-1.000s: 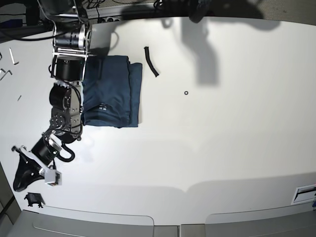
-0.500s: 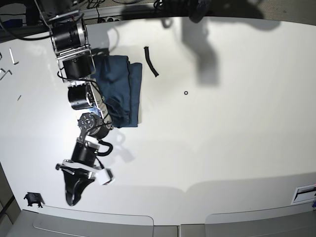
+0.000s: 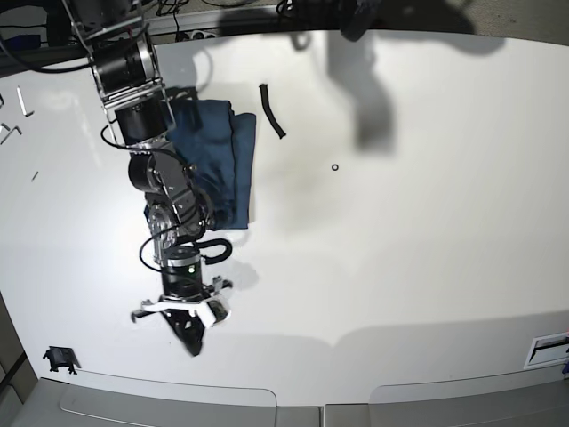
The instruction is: Fold the T-shirt properly
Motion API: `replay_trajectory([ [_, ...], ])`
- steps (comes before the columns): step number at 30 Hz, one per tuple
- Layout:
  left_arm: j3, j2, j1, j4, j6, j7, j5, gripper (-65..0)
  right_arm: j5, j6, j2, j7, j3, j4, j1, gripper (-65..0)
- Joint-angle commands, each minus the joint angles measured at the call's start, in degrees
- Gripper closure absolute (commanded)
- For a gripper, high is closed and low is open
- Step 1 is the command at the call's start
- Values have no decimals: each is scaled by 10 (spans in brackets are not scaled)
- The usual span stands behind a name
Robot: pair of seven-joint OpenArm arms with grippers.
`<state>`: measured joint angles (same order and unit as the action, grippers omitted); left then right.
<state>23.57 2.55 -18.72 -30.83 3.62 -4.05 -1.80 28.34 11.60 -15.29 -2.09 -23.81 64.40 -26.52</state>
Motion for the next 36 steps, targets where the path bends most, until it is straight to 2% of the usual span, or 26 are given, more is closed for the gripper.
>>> replay_trajectory([
  [1,1,-5,-7,-3,6,-5,-1,-81,-18,-30,-4,19,3,10,-19,0],
  [5,1,-5,-7,-3,6,-5,-1,-81,-99,-228,-4,34,3,10,-19,0],
  [7,1,-4,-7,-3,6,-5,-1,-81,-130,-308,-4,34,3,10,-19,0],
  [11,1,-5,-7,-3,6,-5,-1,-81,-187,-429,-4,34,3,10,-19,0],
  [14,1,-5,-7,-3,6,-5,-1,-81,-264,-516,-4,34,3,10,-19,0],
  [18,1,-5,-7,-3,6,-5,-1,-81,-400,-516,12,34,12,10,-17,0],
  [23,1,-4,-7,-3,6,-5,-1,-81,-584,-516,69,33,70,10,-9,0],
  [25,1,-5,-7,-3,6,-5,-1,-81,-634,-516,96,32,104,10,-6,0],
  [30,1,-5,-7,-3,6,-5,-1,-81,-652,-516,153,29,189,10,-6,0],
  [36,1,-4,-7,-3,6,-5,-1,-81,-652,-516,160,30,235,10,-6,0],
])
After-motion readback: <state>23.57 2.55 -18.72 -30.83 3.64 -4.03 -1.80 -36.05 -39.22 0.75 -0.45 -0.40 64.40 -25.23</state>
